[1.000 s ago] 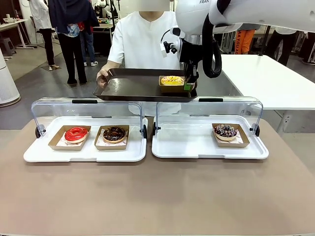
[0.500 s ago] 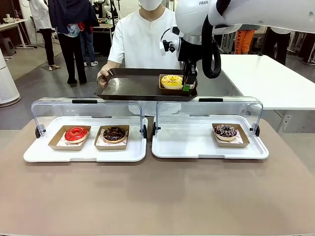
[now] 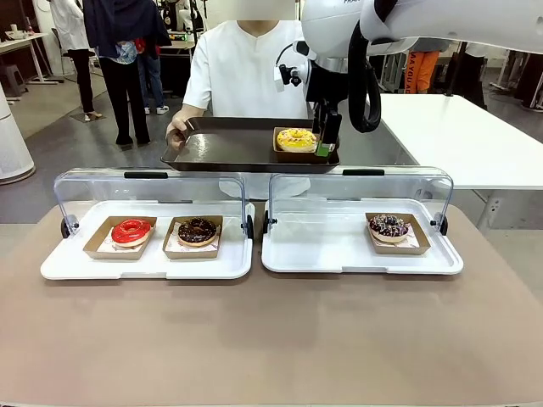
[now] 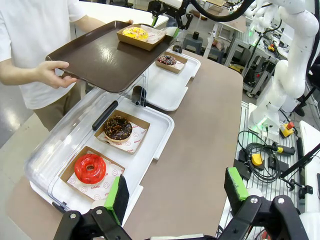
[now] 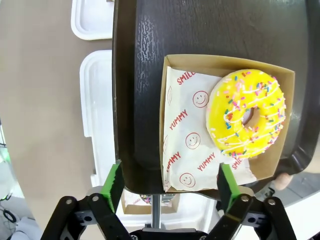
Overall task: Provide the desired donut to the person.
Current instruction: Place the picked Paper togo box onto the Handle tray extended by the person, then pick up and lift the Paper togo box containing the Donut pointed at by the person.
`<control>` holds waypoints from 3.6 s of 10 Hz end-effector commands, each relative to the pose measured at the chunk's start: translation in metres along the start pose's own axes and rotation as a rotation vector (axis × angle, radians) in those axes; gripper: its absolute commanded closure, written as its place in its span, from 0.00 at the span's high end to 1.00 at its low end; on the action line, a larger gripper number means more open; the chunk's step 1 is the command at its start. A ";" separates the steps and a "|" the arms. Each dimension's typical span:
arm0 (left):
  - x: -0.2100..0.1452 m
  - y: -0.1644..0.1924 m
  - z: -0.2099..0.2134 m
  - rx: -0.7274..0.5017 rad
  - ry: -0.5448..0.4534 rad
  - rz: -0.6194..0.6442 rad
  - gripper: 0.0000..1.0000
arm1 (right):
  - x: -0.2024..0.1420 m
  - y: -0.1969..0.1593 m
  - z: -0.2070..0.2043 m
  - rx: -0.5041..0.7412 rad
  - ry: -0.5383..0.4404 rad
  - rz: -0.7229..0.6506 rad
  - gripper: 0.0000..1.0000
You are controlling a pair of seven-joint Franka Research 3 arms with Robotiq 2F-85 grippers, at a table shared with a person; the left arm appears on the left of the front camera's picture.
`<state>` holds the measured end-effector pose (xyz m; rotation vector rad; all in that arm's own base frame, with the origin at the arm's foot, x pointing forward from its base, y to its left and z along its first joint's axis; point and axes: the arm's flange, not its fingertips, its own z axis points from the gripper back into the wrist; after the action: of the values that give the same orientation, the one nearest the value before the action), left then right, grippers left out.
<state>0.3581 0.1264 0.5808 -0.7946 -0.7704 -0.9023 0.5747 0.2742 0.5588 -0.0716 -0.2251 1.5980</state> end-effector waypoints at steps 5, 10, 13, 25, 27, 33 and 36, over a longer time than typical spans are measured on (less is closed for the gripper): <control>0.001 0.000 0.001 -0.007 -0.016 -0.011 1.00 | -0.001 0.079 0.049 0.015 0.079 -0.076 1.00; 0.001 0.000 0.001 -0.007 -0.016 -0.011 1.00 | -0.056 0.180 0.067 -0.029 0.042 -0.170 1.00; 0.001 0.000 0.001 -0.007 -0.016 -0.011 1.00 | -0.078 0.185 0.042 -0.055 0.035 -0.254 1.00; 0.001 0.000 0.001 -0.007 -0.016 -0.011 1.00 | -0.080 0.185 0.053 -0.025 0.063 -0.212 1.00; 0.001 0.000 0.001 -0.007 -0.016 -0.011 1.00 | -0.080 0.185 0.053 -0.025 0.063 -0.212 1.00; 0.001 0.000 0.001 -0.007 -0.016 -0.011 1.00 | -0.147 0.161 0.088 0.112 -0.511 -0.166 1.00; 0.001 0.000 0.001 -0.007 -0.016 -0.011 1.00 | -0.242 0.148 0.091 0.065 -0.873 -0.140 1.00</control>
<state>0.3582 0.1265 0.5807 -0.7942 -0.7694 -0.9017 0.4154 0.0350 0.6064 0.5821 -0.8146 1.4121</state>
